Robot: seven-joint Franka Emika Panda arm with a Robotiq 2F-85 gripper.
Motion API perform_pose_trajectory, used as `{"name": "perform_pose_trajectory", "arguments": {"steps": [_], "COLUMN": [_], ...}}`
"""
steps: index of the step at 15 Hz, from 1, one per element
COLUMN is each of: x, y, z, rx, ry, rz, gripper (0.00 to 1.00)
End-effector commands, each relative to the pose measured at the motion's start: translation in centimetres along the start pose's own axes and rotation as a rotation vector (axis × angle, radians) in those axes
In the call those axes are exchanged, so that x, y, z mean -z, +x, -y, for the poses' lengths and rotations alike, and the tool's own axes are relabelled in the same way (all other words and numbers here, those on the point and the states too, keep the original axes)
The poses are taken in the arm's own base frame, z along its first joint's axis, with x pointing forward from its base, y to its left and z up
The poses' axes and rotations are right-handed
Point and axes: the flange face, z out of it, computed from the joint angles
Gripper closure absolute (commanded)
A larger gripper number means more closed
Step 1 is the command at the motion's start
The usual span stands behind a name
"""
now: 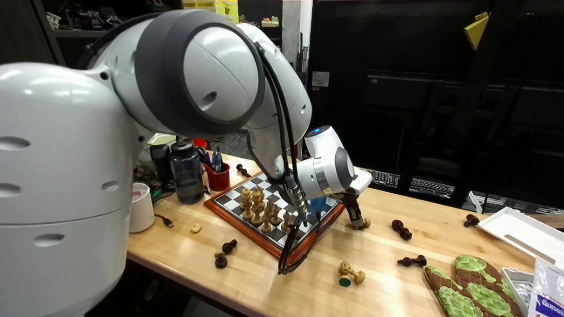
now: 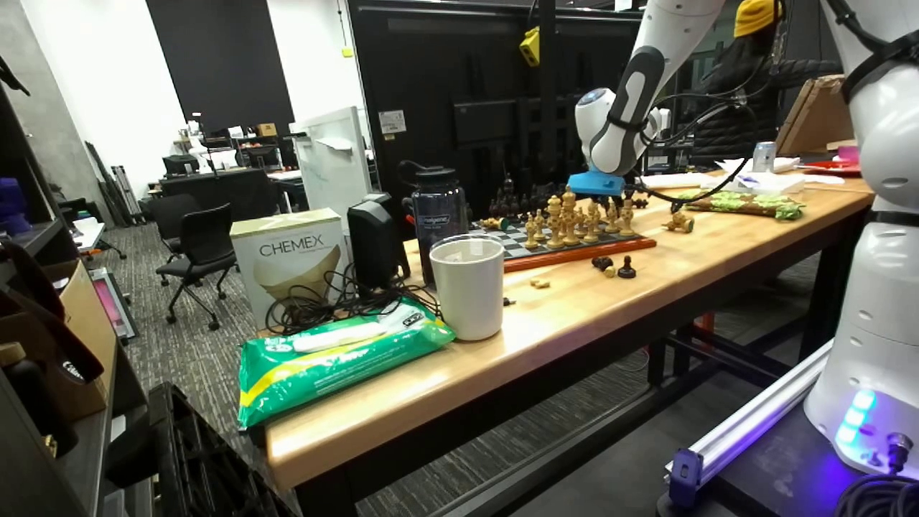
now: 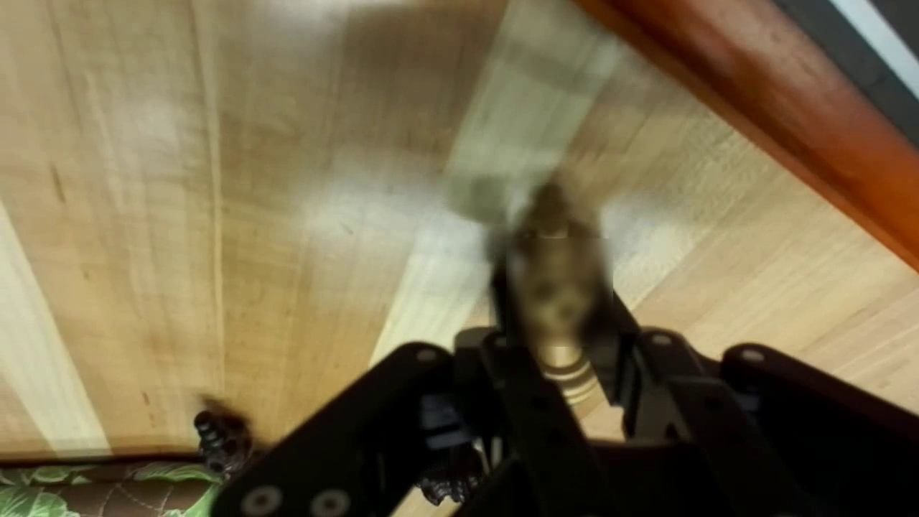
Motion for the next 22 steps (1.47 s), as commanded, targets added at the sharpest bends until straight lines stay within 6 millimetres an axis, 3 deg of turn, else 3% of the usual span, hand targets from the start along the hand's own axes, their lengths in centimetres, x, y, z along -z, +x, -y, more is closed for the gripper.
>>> {"name": "perform_pose_trajectory", "arguments": {"steps": [1,2,12,17,22], "x": [0.7,0.9,3.3,4.0,3.8], "y": [-0.6,-0.6,0.4,2.3,4.4], "z": [0.1,0.2,0.5,-0.4,-1.7], "rx": [-0.012,-0.009,-0.019,-0.046,-0.084], "ry": [0.000,0.004,0.061,0.103,0.252], "rz": [0.020,0.026,0.141,0.222,0.407], "gripper": [0.99,0.95,0.94,0.94,0.94]}}
